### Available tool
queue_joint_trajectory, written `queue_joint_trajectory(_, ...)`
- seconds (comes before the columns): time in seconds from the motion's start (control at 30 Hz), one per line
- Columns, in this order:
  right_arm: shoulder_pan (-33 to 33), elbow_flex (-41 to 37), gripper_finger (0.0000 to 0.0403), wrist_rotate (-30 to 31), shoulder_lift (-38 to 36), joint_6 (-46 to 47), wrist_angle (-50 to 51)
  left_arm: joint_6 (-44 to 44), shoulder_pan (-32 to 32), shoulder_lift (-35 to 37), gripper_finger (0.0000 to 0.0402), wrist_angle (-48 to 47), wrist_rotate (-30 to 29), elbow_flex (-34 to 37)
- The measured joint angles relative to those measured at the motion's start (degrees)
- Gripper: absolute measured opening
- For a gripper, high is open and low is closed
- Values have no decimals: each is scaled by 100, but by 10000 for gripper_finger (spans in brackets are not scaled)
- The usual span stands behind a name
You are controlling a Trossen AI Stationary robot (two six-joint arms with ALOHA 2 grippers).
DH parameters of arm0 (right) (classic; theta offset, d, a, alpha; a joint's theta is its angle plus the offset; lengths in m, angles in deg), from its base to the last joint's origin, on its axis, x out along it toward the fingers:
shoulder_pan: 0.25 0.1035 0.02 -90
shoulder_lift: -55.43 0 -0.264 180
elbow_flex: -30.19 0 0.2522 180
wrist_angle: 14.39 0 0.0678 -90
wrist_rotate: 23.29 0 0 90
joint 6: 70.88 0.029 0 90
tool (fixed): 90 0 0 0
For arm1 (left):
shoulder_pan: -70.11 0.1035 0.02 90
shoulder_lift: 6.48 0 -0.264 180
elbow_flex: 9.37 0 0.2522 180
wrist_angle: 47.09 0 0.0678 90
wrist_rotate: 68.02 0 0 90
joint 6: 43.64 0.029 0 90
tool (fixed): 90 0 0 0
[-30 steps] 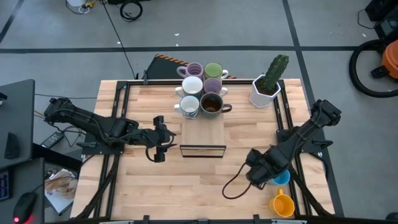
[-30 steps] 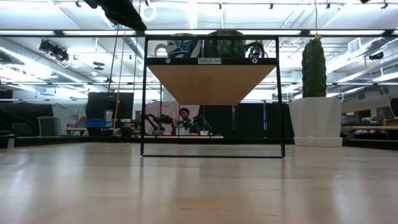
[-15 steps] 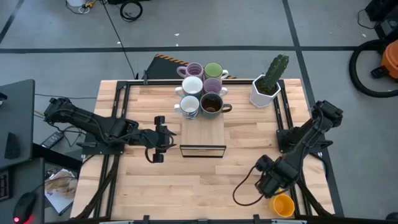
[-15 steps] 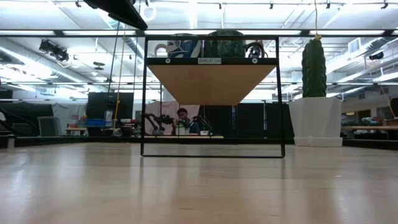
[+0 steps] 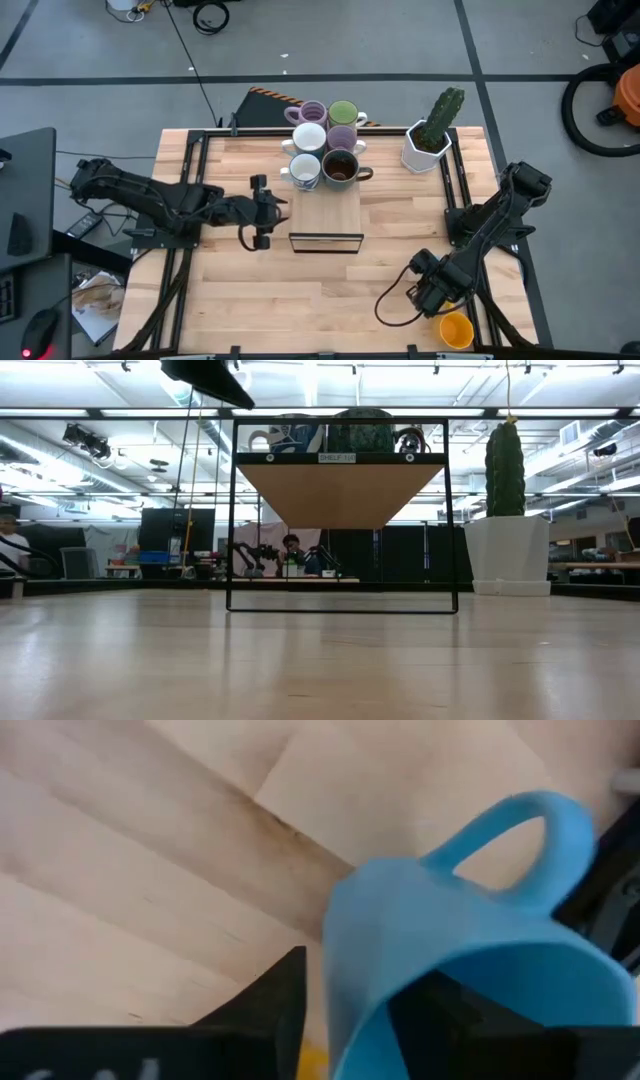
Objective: Place coffee mugs
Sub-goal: Put the blue mug on the shelf
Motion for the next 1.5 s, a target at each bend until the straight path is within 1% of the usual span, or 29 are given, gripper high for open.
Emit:
queue_joint_trajectory(0.23, 0, -409, 72, 56, 0, -314, -657, 13, 123, 0, 192, -70, 0, 0)
queue_joint_trajectory(0.37, 0, -489, 37, 119, 0, -734, -712, -7, 126, 0, 192, -76, 3, 0)
queue_joint_trajectory(0.43, 0, -472, 28, 156, 0, -986, -716, -11, 126, 0, 192, -76, 3, 0)
queue_joint_trajectory(0.53, -41, -401, 28, 364, 4, -1446, -679, -48, 126, 0, 192, -76, 7, 0)
queue_joint_trajectory(0.67, -230, -223, 35, 406, 7, -2188, -419, -52, 126, 0, 192, -76, 9, 0)
queue_joint_trajectory(0.77, -432, -14, 40, 448, 7, -2965, -110, -55, 126, 0, 192, -76, 9, 0)
queue_joint_trajectory(0.87, -645, 261, 37, 561, 9, -3918, 152, -57, 126, 0, 192, -76, 9, 0)
queue_joint_trajectory(0.97, -892, 630, 35, 563, 9, -4861, 501, -102, 126, 0, 192, -81, 45, 0)
queue_joint_trajectory(1.03, -1080, 940, 35, 601, 9, -5358, 866, -209, 126, 0, 192, -81, 178, 0)
queue_joint_trajectory(1.13, -1400, 1435, 37, 837, 9, -5873, 1669, -286, 122, 0, 192, -82, 391, 0)
queue_joint_trajectory(1.23, -1723, 1902, 37, 1128, 9, -6289, 2187, -376, 78, 0, 192, -85, 490, 0)
queue_joint_trajectory(1.33, -2026, 2286, 37, 1339, 9, -6782, 2469, -364, 14, 0, 192, -91, 492, 0)
queue_joint_trajectory(1.5, -2478, 2850, 38, 1649, 9, -7792, 2636, -421, -18, 0, 192, -102, 522, 0)
